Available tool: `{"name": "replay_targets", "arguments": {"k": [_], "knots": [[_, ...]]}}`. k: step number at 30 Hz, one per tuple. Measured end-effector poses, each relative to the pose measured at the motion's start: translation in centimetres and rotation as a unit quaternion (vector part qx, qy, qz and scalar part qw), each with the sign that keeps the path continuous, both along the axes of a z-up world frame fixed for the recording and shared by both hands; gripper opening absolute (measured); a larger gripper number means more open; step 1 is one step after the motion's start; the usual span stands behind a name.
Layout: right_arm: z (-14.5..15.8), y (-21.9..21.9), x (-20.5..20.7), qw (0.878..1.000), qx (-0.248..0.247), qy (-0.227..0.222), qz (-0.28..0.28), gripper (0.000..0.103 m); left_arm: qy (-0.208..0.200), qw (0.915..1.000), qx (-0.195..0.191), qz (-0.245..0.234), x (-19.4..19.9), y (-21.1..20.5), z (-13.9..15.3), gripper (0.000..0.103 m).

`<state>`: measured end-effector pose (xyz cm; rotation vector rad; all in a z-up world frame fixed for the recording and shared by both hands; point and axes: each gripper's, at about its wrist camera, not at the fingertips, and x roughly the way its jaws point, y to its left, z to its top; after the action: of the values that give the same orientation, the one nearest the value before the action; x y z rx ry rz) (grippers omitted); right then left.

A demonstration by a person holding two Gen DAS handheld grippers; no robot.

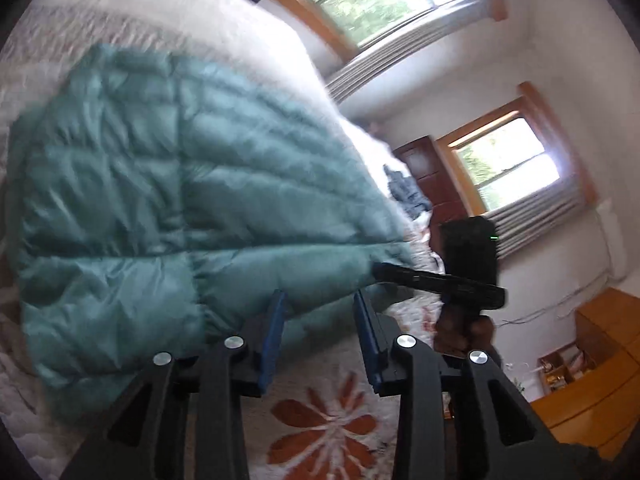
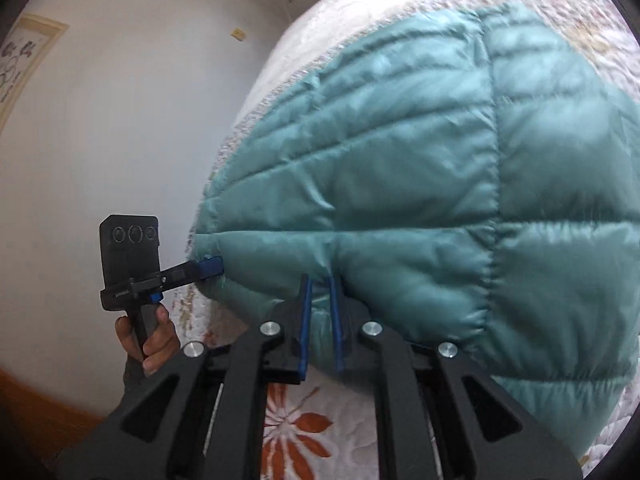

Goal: Fold large clothes

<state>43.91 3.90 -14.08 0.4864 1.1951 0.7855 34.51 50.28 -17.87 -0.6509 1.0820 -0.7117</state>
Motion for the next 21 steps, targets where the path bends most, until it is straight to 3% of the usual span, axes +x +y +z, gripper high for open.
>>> {"name": "replay_targets", "arguments": {"k": [2,4,6,8,11,13,14,15,18,20,21], "knots": [[-0.1,-0.5,0.1,1.0,0.012,0.005,-0.006,0.008,0.011,0.9999,-0.009,0.004,0.0,0.7,-0.5,0.021],[1.1,-2.1,-0.1,0.999,0.032,-0.01,-0.02,0.014,-0.003,0.9996,-0.026,0.003,-0.8,1.7,0.2,0.028],[0.8,-4.7,-0.3,0.998,0.047,-0.016,-0.044,0.015,-0.017,0.9992,-0.034,0.009,-1.5,3.2,0.8,0.042],[-0.2,-6.8,0.1,0.997,0.04,-0.009,-0.071,0.012,-0.011,0.9995,-0.026,0.015,-1.8,3.6,0.1,0.043],[-1.6,-8.3,0.7,0.996,0.027,0.007,-0.087,0.0,0.011,0.9993,-0.034,0.011,-1.9,4.1,-0.6,0.042],[-0.8,-9.1,0.2,0.995,0.014,-0.005,-0.095,0.007,0.006,0.999,-0.042,0.017,-1.3,3.5,0.5,0.048],[-0.2,-9.6,-0.1,0.995,0.007,-0.012,-0.1,0.01,0.001,0.9987,-0.043,0.026,-1.4,4.2,1.1,0.057],[0.4,-9.9,-0.5,0.994,-0.009,-0.022,-0.105,0.016,-0.004,0.9985,-0.04,0.037,-1.6,5.1,1.8,0.068],[3.4,-9.8,-2.8,0.986,-0.094,-0.083,-0.113,0.036,-0.012,0.9959,-0.031,0.084,-2.0,9.4,3.6,0.079],[5.7,-7.5,-5.2,0.969,-0.176,-0.144,-0.095,0.059,-0.005,0.9941,-0.029,0.104,-2.3,11.5,4.3,0.085],[6.7,-5.6,-6.7,0.955,-0.223,-0.18,-0.078,0.077,-0.002,0.9936,-0.019,0.111,-2.2,12.5,4.5,0.088]]}}
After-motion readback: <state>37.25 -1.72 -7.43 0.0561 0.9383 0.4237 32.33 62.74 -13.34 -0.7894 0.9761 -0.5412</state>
